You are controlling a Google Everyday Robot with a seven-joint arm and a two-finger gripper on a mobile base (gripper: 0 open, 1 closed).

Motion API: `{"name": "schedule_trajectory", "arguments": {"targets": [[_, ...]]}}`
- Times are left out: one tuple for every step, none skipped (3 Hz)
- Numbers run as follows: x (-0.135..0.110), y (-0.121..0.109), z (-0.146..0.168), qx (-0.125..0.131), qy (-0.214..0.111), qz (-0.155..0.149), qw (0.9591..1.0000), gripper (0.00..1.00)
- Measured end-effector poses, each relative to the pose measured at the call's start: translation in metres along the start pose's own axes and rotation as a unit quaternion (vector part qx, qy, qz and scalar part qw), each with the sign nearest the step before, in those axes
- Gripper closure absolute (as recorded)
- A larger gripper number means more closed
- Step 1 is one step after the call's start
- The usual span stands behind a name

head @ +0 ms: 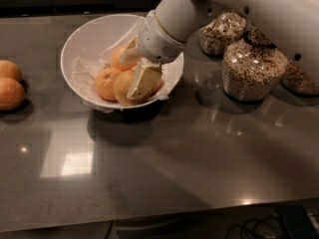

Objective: Pick orange from white bowl

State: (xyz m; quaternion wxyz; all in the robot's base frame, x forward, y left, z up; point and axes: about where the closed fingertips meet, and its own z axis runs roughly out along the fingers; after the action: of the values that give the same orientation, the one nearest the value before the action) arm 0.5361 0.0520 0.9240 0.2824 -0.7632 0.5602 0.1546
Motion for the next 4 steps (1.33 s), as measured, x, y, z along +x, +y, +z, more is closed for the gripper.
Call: {"name": "schedule_trajectory", "arguments": {"targets": [[0.0001,0.0000,0.0012,-0.001,-0.001,0.000,1.0000,0.38],[0.0011,0.0011,0.0038,-0.004,-0.002,0.002,1.0000,0.38],[0.0022,0.0016,0.0064,-0.006,-0.003,0.004,1.0000,0.38],[0.0046,0.0021,0.0092,-0.007,-0.003,0.007,0.9999,0.38]]}}
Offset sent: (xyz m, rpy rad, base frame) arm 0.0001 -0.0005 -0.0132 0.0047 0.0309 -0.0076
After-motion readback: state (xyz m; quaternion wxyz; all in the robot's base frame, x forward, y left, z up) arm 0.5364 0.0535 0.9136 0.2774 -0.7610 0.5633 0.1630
